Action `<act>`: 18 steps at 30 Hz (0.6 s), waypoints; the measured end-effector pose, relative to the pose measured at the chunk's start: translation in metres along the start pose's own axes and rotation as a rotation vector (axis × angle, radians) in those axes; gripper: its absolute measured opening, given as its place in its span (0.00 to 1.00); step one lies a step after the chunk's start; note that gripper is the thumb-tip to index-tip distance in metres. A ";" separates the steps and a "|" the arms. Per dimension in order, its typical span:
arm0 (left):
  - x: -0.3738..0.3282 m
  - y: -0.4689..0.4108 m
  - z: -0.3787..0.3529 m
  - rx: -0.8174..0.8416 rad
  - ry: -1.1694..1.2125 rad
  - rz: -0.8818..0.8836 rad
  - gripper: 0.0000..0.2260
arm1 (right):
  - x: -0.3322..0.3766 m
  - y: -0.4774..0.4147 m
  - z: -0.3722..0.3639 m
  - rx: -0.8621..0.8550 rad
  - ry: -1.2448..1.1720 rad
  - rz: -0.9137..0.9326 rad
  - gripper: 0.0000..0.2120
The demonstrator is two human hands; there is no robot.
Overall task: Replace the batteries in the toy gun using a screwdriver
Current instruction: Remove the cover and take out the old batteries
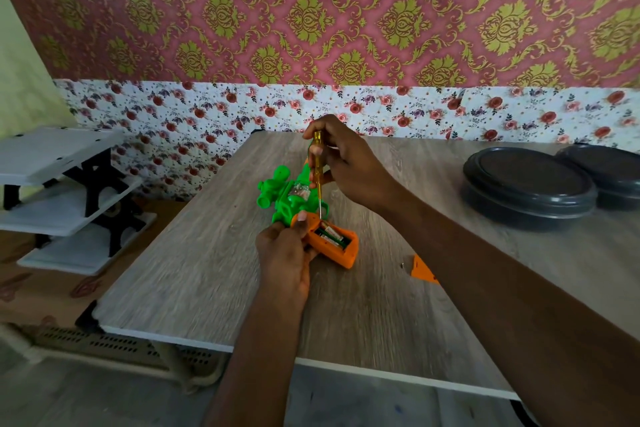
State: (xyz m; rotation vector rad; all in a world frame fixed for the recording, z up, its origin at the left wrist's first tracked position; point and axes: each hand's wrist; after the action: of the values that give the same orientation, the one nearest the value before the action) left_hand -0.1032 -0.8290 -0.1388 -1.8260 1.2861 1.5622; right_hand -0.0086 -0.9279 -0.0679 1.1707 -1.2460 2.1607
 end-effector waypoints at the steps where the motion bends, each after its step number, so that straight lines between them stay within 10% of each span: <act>1: 0.000 0.000 0.000 -0.003 0.001 0.004 0.03 | 0.000 0.000 0.000 0.015 0.015 0.005 0.09; 18: 0.001 0.005 0.001 0.010 0.017 -0.032 0.02 | 0.006 -0.027 -0.016 0.266 0.253 -0.137 0.12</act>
State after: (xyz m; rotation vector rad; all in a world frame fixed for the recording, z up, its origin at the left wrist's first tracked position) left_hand -0.1078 -0.8314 -0.1383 -1.8480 1.2633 1.5238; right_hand -0.0011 -0.9000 -0.0532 1.0063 -0.7687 2.3323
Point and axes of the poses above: each hand's wrist, its own y-axis away from the middle knuckle, its own z-axis out of the back of the hand, x = y × z, and after that the axes turned 12 degrees about -y, right-handed
